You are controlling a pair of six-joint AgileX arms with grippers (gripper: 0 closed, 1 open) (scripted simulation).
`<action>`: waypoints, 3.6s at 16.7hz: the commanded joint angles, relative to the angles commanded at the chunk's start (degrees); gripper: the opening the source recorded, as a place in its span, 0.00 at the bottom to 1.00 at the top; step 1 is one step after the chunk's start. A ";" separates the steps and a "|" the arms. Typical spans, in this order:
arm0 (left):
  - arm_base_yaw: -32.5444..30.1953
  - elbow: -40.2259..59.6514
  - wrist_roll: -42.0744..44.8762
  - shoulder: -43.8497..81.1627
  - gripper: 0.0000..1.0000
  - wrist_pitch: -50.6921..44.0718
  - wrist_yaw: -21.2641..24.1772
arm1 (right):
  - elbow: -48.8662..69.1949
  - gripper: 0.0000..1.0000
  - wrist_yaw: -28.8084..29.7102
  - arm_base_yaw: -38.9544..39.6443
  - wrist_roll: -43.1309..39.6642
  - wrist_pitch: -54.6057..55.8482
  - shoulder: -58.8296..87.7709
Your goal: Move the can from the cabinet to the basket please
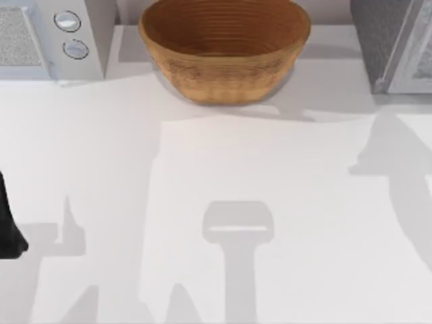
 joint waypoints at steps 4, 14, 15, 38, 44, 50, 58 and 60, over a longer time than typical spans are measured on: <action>0.00 0.00 0.00 0.00 1.00 0.00 0.00 | -26.72 0.00 -9.62 -9.36 -0.09 8.93 -15.97; 0.00 0.00 0.00 0.00 1.00 0.00 0.00 | -58.90 0.00 -24.54 -23.71 -0.41 22.19 -40.07; 0.00 0.00 0.00 0.00 1.00 0.00 0.00 | -58.90 0.00 -24.54 -23.71 -0.41 22.19 -40.07; 0.00 0.00 0.00 0.00 1.00 0.00 0.00 | 1.62 0.00 -1.52 -0.82 0.33 39.53 37.35; 0.00 0.00 0.00 0.00 1.00 0.00 0.00 | 24.12 0.00 7.37 7.39 0.49 45.75 66.55; 0.00 0.00 0.00 0.00 1.00 0.00 0.00 | 38.96 0.00 13.25 12.78 0.57 49.84 85.89; 0.00 0.00 0.00 0.00 1.00 0.00 0.00 | 42.59 0.00 14.71 14.13 0.55 50.79 90.68; 0.00 0.00 0.00 0.00 1.00 0.00 0.00 | 42.30 0.00 14.42 13.84 0.65 50.65 90.99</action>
